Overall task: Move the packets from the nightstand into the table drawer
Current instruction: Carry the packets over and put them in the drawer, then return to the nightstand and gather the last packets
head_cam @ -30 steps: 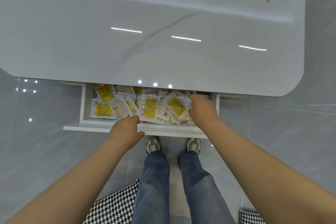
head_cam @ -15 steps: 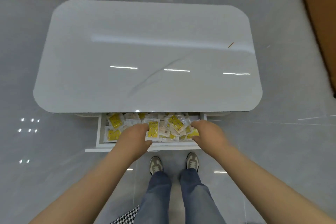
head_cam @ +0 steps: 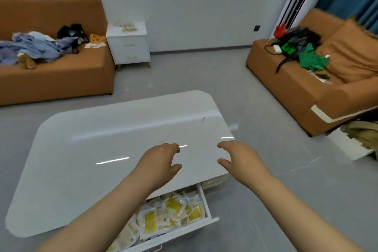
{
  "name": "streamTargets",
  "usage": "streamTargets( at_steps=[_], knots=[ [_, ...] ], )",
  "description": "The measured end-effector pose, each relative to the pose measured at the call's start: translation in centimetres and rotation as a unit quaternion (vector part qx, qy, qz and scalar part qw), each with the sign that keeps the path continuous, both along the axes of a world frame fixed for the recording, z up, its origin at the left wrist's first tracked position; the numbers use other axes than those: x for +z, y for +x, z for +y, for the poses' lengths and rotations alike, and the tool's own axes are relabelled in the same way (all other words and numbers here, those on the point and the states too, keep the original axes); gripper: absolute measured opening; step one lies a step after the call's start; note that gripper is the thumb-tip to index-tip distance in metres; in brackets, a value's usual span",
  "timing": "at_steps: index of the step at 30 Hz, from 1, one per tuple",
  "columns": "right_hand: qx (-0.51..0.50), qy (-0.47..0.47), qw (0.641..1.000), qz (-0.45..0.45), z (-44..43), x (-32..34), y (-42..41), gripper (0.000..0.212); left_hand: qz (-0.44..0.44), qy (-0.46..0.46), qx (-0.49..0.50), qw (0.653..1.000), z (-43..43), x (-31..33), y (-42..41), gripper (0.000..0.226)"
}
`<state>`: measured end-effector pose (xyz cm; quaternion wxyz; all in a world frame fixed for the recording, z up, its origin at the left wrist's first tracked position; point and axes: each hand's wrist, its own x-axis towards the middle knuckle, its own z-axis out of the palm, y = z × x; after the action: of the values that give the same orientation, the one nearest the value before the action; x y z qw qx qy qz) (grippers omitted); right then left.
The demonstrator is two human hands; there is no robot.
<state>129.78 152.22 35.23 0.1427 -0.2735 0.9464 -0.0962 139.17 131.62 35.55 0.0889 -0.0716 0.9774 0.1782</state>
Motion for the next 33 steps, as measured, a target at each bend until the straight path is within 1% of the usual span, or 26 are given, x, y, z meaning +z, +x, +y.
streamTargets(
  at_steps=[6,12,17,20,26,33],
  knots=[
    [-0.063,-0.079,0.991,0.091,7.6,7.9,-3.2,0.048,0.102,-0.023,-0.064,0.992,6.9,7.5,-5.7,0.042],
    [-0.089,-0.091,0.975,0.183,18.1,14.6,-5.8,0.052,0.190,-0.057,-0.120,0.973,15.9,14.4,-10.5,0.041],
    [-0.106,-0.079,0.959,0.252,26.5,20.1,-8.2,0.051,0.253,-0.072,-0.163,0.951,23.4,19.5,-14.5,0.044],
    [-0.126,-0.092,0.945,0.288,30.6,22.9,-9.3,0.049,0.288,-0.068,-0.180,0.938,27.2,21.8,-16.6,0.045],
    [-0.173,-0.127,0.922,0.322,36.8,25.3,-11.6,0.048,0.319,-0.068,-0.192,0.926,32.8,24.2,-20.6,0.037],
    [-0.194,-0.119,0.916,0.331,39.9,25.5,-16.8,0.046,0.337,-0.043,-0.214,0.916,36.4,25.1,-27.0,0.038]
  ],
)
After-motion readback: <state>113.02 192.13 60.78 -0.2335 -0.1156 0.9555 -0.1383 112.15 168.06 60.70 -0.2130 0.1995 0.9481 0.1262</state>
